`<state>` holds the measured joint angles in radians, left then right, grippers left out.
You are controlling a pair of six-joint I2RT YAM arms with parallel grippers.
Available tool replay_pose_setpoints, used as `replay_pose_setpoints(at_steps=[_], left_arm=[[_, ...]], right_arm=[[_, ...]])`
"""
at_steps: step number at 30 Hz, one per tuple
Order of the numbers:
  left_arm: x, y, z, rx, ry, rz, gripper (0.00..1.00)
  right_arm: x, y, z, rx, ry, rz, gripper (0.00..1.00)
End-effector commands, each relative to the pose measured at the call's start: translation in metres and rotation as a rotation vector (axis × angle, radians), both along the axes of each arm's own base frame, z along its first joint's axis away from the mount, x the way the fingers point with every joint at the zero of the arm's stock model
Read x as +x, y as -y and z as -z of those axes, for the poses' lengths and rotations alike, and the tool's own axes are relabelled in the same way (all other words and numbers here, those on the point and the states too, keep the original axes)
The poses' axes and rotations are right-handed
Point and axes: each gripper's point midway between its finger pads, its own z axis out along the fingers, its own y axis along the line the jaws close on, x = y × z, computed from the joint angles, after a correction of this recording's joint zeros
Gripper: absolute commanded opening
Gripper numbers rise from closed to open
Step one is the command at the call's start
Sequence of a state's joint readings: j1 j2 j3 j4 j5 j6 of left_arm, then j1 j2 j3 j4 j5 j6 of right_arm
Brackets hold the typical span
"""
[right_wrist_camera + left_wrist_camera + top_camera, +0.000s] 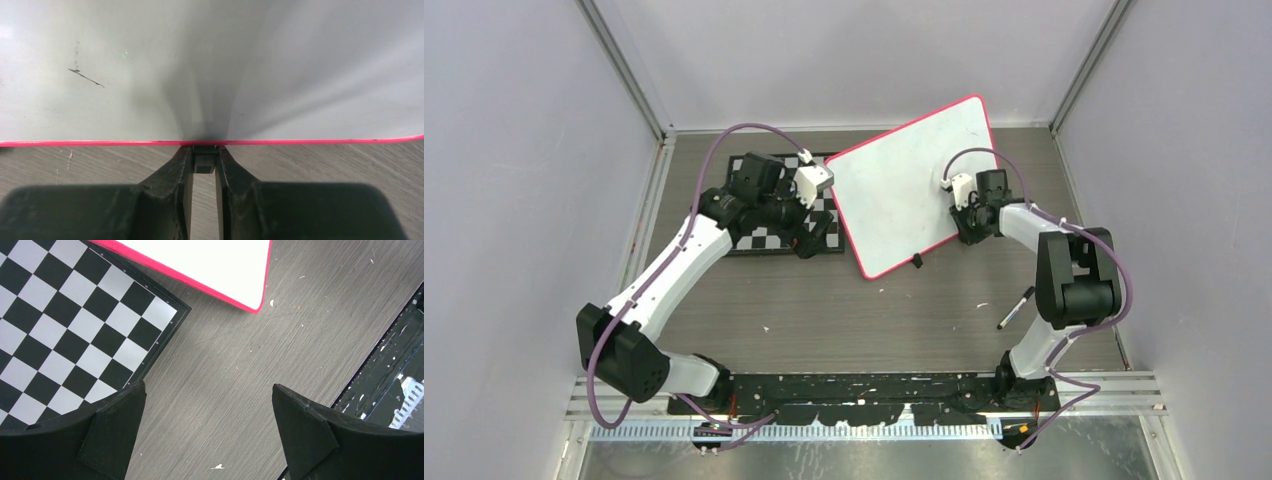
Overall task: Write a sentence on the whiteboard
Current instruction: Move the whiteboard to the center of the board, then open the whiteboard marker at the center of the board.
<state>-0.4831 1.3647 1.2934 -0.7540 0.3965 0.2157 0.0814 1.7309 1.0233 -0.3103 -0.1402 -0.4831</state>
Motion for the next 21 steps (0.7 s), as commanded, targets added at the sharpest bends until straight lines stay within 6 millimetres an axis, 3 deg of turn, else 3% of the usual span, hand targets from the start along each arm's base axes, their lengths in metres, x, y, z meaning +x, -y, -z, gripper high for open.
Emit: replay_pose_setpoints(at_steps=[1,2,3,6,8,12,14,17,21], left_arm=[[-0.001,0.004,-0.023,-0.060,0.061,0.003,1.00],[-0.001,0.004,-0.022,-0.061,0.059,0.004,1.00],[-0.002,0.004,-0.022,-0.063,0.059,0.003,1.00],[-0.003,0.004,-0.022,-0.066,0.054,0.001,1.00],[-0.003,0.005,-0.023,-0.073,0.049,0.000,1.00],[-0.005,0.008,-0.028,-0.086,0.042,0.010,1.00],[-0.006,0.008,-0.030,-0.089,0.046,0.016,1.00],[-0.008,0.007,-0.033,-0.091,0.047,0.018,1.00],[-0.015,0.007,-0.037,-0.105,0.057,0.030,1.00]], right_arm=[[-0.028,0.004,0.002,-0.047,-0.050,-0.030,0.00],[-0.030,0.006,0.003,-0.054,-0.056,-0.025,0.00],[-0.031,0.007,0.001,-0.058,-0.060,-0.019,0.11],[-0.030,0.006,-0.016,-0.038,-0.029,0.015,0.62],[-0.032,0.001,-0.038,0.001,-0.008,0.027,0.77],[-0.049,-0.006,-0.090,0.066,-0.002,0.019,0.79],[-0.066,0.001,-0.106,0.040,-0.033,0.008,0.80],[-0.092,0.022,-0.109,-0.028,-0.127,0.048,0.80],[-0.140,0.048,-0.096,-0.045,-0.270,0.079,0.80]])
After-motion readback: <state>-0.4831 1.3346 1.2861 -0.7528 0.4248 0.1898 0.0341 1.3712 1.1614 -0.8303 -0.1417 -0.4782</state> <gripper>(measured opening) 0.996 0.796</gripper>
